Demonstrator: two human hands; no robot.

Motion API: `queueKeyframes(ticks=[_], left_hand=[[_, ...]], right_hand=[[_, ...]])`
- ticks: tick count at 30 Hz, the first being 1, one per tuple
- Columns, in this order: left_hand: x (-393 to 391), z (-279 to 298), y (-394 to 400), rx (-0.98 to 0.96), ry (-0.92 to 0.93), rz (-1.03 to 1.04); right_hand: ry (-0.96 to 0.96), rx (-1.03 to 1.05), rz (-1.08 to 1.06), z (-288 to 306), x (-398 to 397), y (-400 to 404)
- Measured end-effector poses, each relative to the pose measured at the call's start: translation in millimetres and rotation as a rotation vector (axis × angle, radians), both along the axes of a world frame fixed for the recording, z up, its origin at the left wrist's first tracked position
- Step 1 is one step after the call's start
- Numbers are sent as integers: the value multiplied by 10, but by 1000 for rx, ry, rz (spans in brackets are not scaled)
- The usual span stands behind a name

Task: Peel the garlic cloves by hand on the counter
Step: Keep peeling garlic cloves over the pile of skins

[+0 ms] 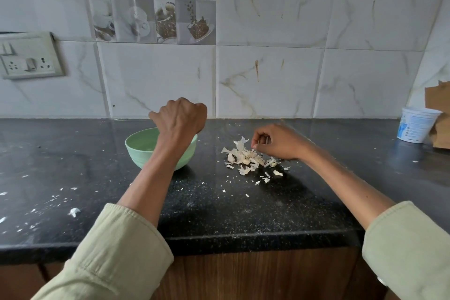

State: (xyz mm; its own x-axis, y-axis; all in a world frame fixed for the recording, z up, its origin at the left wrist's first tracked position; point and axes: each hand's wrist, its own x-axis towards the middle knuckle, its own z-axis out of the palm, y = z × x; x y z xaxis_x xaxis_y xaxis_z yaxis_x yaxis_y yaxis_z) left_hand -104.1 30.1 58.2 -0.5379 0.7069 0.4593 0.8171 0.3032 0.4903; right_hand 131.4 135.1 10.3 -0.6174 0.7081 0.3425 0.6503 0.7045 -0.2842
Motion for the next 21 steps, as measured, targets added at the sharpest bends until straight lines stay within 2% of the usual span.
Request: queueKeyframes(ticks=[4,12,16,21], left_hand=[[115,-47,45,79,68,-71],[405,-255,190,167,359,-346],[480,-360,272,166,259,-540],[478,-561,372,-92,203,-679]], right_hand=[[-37,-8,51,3,10,-16],[-24,-16,107,-6,-4,13],[49,-27,91,9,-1,66],[18,-97,87,42,60,132]])
